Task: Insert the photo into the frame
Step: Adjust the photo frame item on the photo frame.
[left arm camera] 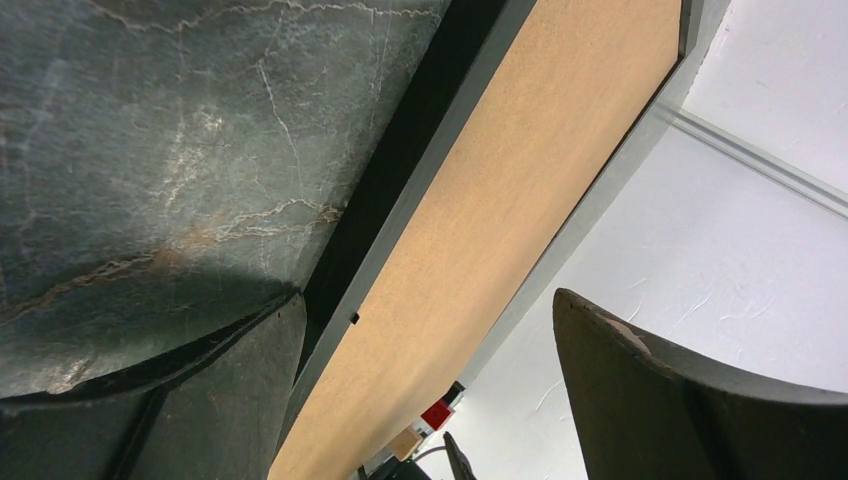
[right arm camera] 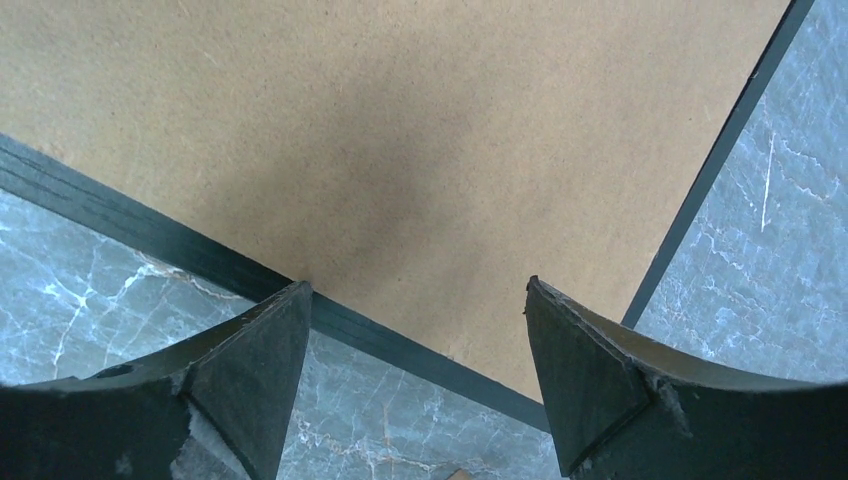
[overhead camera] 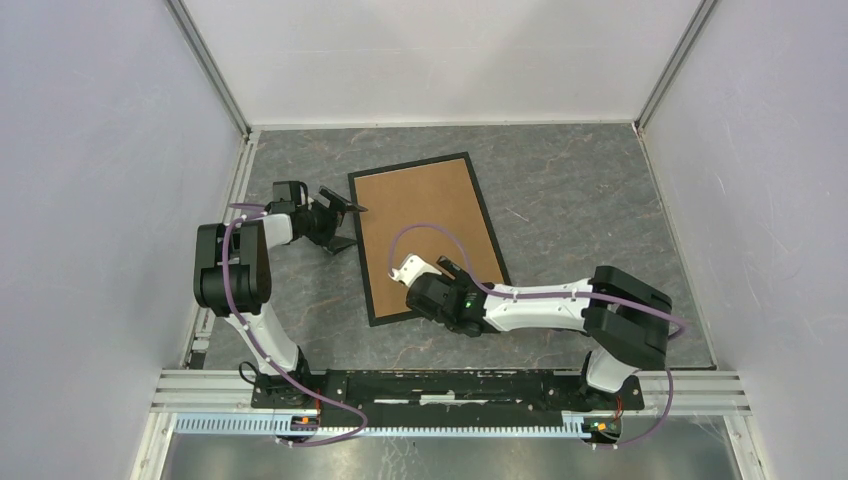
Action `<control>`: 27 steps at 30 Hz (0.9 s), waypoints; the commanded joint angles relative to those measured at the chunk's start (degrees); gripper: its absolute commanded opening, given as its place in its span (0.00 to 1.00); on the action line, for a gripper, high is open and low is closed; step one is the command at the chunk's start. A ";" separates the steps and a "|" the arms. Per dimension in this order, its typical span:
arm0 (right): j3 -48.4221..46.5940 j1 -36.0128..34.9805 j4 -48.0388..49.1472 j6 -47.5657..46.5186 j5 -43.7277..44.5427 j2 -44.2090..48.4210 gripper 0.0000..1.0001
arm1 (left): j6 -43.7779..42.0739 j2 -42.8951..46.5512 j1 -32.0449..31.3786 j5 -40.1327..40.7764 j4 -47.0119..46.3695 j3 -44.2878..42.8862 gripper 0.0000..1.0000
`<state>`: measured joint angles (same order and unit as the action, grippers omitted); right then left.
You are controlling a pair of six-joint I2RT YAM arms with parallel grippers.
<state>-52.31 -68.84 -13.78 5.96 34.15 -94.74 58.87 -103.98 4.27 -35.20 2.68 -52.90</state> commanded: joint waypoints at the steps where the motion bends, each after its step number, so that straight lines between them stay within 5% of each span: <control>1: -2.17 0.46 1.45 -0.09 1.96 -2.16 0.84 | 0.15 0.27 -0.03 -0.26 2.98 1.04 1.00; 16: -6.13 1.56 -0.28 1.70 2.38 -3.17 0.84 | -0.16 0.35 -0.07 -0.30 2.93 1.04 1.00; 27: 1.74 7.77 3.34 9.04 -4.31 9.88 0.90 | -3.65 3.12 0.44 1.25 6.42 -2.44 1.00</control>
<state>-54.46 -65.82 -14.22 10.48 33.04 -90.15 58.81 -103.53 4.38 -35.55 4.56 -52.90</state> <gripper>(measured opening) 0.892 0.996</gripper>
